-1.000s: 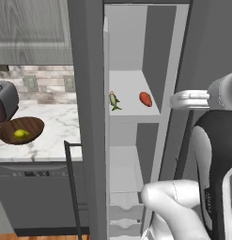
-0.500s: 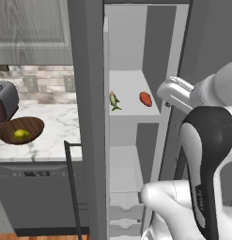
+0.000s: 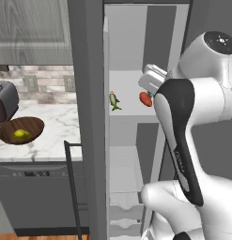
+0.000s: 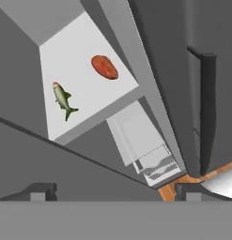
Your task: Take the fish, sweet potato, and pear from the freezer and place them in the bowl on the counter.
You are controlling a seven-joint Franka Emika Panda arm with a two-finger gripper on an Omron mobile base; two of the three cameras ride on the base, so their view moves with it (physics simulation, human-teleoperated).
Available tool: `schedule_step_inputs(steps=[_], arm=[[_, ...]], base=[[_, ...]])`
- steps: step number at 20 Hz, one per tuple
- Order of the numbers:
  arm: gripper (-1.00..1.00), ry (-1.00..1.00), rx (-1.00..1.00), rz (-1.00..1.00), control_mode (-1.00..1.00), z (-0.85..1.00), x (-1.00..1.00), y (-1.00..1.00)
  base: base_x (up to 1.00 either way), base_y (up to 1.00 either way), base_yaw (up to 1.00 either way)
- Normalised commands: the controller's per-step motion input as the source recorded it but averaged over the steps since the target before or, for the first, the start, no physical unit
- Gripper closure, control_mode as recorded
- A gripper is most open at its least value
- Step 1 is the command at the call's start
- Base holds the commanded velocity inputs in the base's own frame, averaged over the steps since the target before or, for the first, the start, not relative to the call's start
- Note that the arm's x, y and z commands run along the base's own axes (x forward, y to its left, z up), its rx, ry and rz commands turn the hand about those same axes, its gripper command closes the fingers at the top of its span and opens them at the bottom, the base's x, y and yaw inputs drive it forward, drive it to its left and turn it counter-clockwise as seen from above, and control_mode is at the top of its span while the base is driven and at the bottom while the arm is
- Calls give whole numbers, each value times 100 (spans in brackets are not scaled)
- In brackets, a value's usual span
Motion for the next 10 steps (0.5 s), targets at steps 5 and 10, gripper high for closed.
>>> schedule_step_inputs(steps=[5, 10], arm=[[-100, 2, 4, 0, -100, -9, 60, 3], [-100, 0, 3, 0, -100, -27, 43, 7]], base=[[0, 0, 0], [0, 0, 0]])
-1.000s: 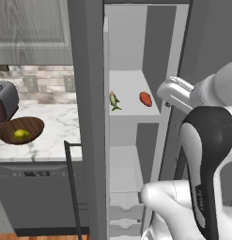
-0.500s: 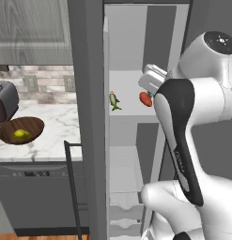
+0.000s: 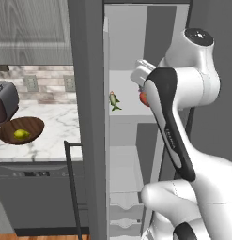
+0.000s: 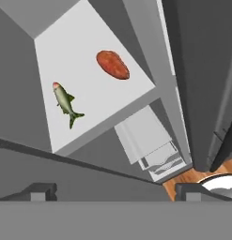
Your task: Take the fish, sweet potato, and pear from the freezer and place them in the bowl on the counter.
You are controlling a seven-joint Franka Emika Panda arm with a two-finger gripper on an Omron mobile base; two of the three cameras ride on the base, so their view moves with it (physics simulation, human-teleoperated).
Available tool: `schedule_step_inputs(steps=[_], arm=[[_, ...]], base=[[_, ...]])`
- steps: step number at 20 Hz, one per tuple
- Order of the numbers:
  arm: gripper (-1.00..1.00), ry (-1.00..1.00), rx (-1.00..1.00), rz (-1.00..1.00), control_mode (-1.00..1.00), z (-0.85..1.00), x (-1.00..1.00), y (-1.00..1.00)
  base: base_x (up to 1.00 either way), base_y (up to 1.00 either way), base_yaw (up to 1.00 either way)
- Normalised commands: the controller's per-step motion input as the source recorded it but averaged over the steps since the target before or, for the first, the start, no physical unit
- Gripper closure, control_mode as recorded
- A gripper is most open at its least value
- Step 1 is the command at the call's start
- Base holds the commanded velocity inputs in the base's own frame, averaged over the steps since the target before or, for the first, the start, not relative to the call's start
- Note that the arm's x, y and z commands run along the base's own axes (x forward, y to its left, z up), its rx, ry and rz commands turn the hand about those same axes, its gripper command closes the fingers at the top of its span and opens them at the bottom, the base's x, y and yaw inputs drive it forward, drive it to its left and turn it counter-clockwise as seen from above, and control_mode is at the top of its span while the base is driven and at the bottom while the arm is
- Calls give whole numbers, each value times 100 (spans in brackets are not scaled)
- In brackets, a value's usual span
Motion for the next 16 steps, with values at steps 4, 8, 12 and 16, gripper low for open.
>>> schedule_step_inputs(steps=[4, 8, 12, 16], arm=[[-100, 0, 3, 0, -100, -31, 56, 0], [-100, 0, 3, 0, -100, -22, 68, 2], [-100, 8, 0, 0, -100, -12, 64, 19], [-100, 18, 0, 0, -100, -8, 52, 26]], base=[[0, 0, 0], [0, 0, 0], [0, 0, 0], [0, 0, 0]])
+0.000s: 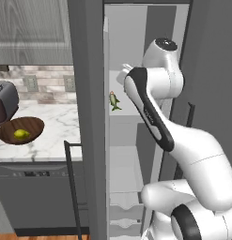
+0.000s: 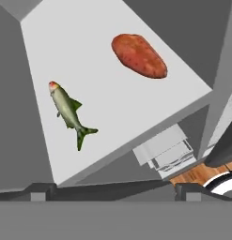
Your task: Take the fish, sweet potato, and pear from the freezer and place them in the bowl on the counter.
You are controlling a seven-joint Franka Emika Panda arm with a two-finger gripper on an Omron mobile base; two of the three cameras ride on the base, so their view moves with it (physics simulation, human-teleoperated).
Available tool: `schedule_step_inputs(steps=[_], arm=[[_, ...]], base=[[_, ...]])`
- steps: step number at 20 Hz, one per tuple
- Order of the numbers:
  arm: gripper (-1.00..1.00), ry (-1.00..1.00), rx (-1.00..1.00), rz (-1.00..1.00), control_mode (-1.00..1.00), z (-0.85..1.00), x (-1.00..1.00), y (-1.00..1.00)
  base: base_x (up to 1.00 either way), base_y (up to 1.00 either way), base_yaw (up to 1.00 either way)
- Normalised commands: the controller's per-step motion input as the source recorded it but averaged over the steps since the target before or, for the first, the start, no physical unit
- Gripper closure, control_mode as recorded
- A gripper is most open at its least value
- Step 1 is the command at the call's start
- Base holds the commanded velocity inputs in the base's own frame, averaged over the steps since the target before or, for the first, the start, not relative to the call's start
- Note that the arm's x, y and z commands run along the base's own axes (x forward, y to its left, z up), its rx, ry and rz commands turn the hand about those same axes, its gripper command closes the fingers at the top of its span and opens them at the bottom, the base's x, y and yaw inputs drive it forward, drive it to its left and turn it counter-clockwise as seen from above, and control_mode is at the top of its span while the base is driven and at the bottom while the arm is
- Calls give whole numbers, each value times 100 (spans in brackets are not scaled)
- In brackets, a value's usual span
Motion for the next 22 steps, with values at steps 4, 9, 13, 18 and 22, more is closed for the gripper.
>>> schedule_step_inputs(steps=[4, 9, 13, 18, 22], arm=[[-100, 18, 0, 2, -100, -9, 41, 16], [-100, 3, 0, 3, -100, -18, 34, 2], [-100, 0, 0, 2, -100, -27, 28, 8], [-100, 0, 0, 1, -100, -27, 29, 3], [-100, 0, 0, 0, -100, -9, 27, 0]], base=[[0, 0, 0], [0, 0, 0], [0, 0, 0], [0, 0, 0], [0, 0, 0]])
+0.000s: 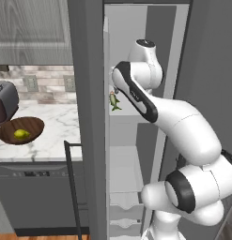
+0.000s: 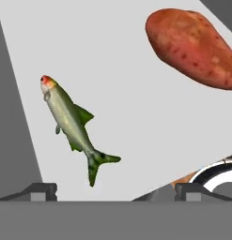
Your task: Take the fish, sweet potato, and pear from the freezer and place them in the bowl on the counter.
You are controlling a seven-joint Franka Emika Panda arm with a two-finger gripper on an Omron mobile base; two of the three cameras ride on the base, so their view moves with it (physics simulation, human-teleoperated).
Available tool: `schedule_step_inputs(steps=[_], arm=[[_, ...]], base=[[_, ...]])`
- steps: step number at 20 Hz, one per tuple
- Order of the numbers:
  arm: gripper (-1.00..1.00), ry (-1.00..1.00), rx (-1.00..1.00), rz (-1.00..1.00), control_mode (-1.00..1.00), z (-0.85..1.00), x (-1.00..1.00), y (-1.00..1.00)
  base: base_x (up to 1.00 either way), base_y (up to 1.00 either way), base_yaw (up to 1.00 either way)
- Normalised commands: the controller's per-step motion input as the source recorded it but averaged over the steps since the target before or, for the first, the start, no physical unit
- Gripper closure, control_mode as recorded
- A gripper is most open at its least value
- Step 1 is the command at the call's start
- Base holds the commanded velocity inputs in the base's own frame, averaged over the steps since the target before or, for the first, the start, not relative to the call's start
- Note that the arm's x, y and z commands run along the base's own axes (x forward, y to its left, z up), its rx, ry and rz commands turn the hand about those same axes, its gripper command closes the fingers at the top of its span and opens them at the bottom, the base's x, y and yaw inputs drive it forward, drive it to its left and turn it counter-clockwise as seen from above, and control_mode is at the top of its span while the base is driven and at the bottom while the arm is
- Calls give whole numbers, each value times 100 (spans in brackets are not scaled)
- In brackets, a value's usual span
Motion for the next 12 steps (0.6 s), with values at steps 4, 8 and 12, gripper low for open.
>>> schedule_step_inputs(steps=[4, 8, 12], arm=[[-100, 2, 0, 0, -100, -13, 28, 3], [-100, 10, 0, 0, -100, -4, 29, 8], [-100, 8, 0, 1, -100, -8, 24, 1]], base=[[0, 0, 0], [0, 0, 0], [0, 0, 0]])
